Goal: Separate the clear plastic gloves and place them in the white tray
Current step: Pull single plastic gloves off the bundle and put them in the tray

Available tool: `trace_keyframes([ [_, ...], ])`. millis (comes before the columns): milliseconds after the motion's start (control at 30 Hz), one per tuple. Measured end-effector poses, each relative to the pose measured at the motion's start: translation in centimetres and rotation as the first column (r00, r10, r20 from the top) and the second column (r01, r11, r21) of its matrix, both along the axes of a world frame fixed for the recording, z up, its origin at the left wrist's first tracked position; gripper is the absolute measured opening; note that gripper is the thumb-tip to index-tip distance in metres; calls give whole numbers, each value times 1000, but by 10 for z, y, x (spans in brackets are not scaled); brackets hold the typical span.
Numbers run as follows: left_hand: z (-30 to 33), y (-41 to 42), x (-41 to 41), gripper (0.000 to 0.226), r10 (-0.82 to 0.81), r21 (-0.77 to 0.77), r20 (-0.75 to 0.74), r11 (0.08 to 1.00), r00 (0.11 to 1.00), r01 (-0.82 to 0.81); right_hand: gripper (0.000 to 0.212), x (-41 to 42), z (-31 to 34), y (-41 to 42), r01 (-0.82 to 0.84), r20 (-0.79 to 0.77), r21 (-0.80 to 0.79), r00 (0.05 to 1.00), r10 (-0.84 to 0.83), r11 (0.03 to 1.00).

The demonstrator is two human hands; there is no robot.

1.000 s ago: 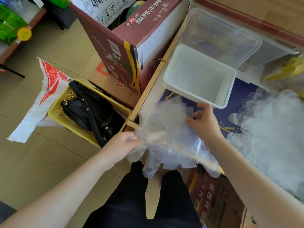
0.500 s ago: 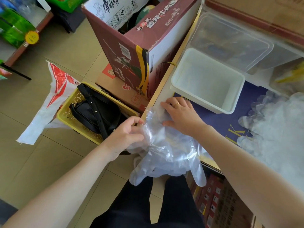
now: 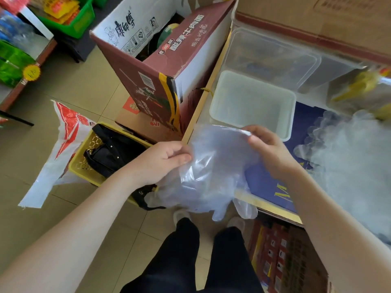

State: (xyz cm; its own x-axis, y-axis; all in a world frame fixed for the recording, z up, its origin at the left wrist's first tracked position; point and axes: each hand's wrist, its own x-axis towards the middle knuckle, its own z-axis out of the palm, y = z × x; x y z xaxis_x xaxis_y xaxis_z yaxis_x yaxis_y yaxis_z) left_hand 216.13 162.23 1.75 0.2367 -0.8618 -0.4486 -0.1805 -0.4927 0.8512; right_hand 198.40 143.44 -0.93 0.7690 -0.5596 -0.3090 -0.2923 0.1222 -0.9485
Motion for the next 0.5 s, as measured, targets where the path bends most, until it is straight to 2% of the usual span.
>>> trace_keyframes([
  [67, 8, -10, -2, 20, 68, -83, -193, 993, 979, -86, 18, -18, 13, 0, 26, 65, 202, 997, -40, 979],
  [133, 8, -21, -7, 17, 115, -129, -277, 979, 954, -156, 41, -33, 17, 0, -40, 169, 381, 985, -27, 923],
  [200, 5, -35, -17, 17, 162, -126, -352, 968, 922, -218, 53, -44, 20, -3, -108, 224, 349, 974, 29, 931],
  [300, -2, -57, -32, 25, 236, -86, -442, 949, 865, -303, 52, -56, 28, -15, -85, 217, 260, 976, 28, 962],
  [400, -11, -77, -44, 26, 275, -42, -499, 939, 822, -340, 71, -67, 30, -32, -115, 206, 204, 976, 73, 972],
  [500, -16, -94, -56, 14, 294, -9, -577, 930, 762, -366, 53, -78, 31, -47, -140, 135, 217, 984, 113, 966],
])
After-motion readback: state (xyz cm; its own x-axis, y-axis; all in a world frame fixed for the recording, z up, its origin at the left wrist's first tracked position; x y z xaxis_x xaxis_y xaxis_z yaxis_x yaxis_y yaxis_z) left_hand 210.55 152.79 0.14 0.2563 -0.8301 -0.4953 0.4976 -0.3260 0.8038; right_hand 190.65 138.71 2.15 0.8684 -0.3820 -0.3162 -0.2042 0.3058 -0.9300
